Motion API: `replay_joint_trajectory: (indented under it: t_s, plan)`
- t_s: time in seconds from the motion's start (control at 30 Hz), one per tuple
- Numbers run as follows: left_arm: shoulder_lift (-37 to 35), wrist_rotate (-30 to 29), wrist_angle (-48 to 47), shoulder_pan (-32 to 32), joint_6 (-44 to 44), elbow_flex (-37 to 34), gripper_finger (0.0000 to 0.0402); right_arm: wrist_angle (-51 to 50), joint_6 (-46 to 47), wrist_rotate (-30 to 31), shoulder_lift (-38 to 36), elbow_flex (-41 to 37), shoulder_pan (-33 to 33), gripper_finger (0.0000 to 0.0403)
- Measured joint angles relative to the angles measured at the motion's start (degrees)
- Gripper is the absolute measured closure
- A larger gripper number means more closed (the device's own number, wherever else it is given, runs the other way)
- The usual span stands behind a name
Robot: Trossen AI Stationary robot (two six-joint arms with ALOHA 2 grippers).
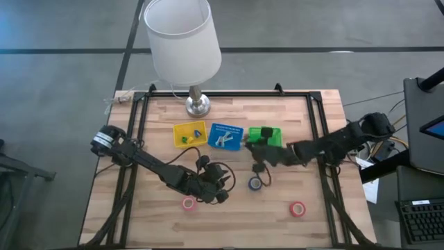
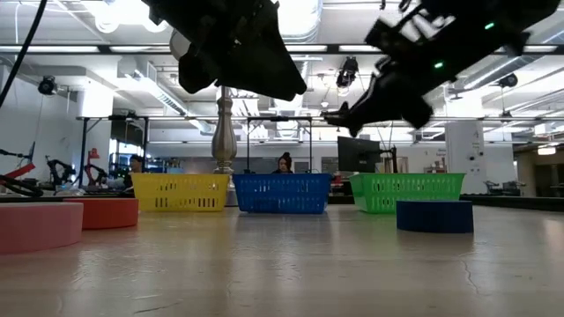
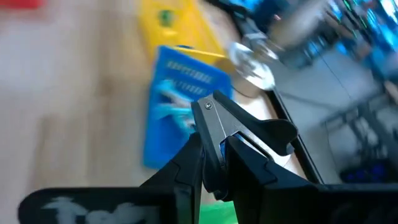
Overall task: Pick and place Stapler, Stapler remover, tape
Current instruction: Put the black staple remover into the blue bin
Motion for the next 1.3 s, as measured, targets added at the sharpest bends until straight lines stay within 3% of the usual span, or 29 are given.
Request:
replay_joint_trajectory:
  t_s: [0.1,0.3,0.37,0.83,1.13,1.3]
  plan:
    - [0.0,0.0,0.0,0.0,0.0,0.0,0.0305,2.2,1.3,-1.5,1.1,0.0,-3.6,0.0349]
    - [0.0,-0.1,0.2,0.0,-0.2,0.0,0.0305,4.9,-1.4,-17.7,2.7,0.0,-8.3,0.0349]
    - [0.0,-0.1,0.2,0.0,-0.3,0.0,0.0305,8.4,-1.4,-20.0,4.2,0.0,-9.4,0.0349]
    - [0.0,-0.1,0.1,0.0,-0.9,0.0,0.0305,20.5,-1.8,-19.5,15.3,0.0,-11.7,0.0349]
    - [0.0,-0.1,0.1,0.0,-0.6,0.0,0.0305,18.6,-0.7,-19.6,17.3,1.1,-12.1,0.0346]
    - [0.0,-0.1,0.1,0.0,0.0,0.0,0.0305,11.6,1.9,-19.5,17.0,2.7,-12.1,0.0317]
